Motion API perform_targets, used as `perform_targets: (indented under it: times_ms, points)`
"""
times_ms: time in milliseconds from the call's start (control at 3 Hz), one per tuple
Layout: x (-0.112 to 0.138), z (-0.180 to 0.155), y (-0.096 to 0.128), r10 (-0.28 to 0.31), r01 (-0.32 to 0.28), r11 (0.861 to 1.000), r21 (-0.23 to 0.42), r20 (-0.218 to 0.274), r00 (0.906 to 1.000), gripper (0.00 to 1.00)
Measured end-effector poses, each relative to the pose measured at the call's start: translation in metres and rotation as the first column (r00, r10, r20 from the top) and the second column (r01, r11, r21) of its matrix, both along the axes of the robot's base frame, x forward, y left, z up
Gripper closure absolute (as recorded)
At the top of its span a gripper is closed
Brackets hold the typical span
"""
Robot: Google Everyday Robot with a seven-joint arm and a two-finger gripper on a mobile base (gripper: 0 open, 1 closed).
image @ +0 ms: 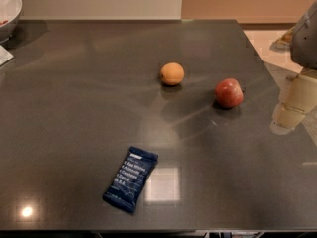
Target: Move apple near rxbar blueberry
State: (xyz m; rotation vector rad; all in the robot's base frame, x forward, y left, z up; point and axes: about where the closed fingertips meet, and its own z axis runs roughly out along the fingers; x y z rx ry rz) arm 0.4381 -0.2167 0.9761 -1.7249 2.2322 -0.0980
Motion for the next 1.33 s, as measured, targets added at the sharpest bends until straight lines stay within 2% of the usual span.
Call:
perform_targets:
  times_ms: [667, 1000, 1333]
  points:
    - [0.001, 0.001, 0.000, 0.001, -0.001, 1.000, 0.001, 0.006, 1.0000, 0.00]
    - [0.039, -0.005, 0.002, 0.002, -0.005, 0.998, 0.070, 0.040, 0.9992, 0.00]
    - [0.063, -0.013, 0.004, 0.002, -0.007, 0.994, 0.112, 0.045, 0.9990, 0.00]
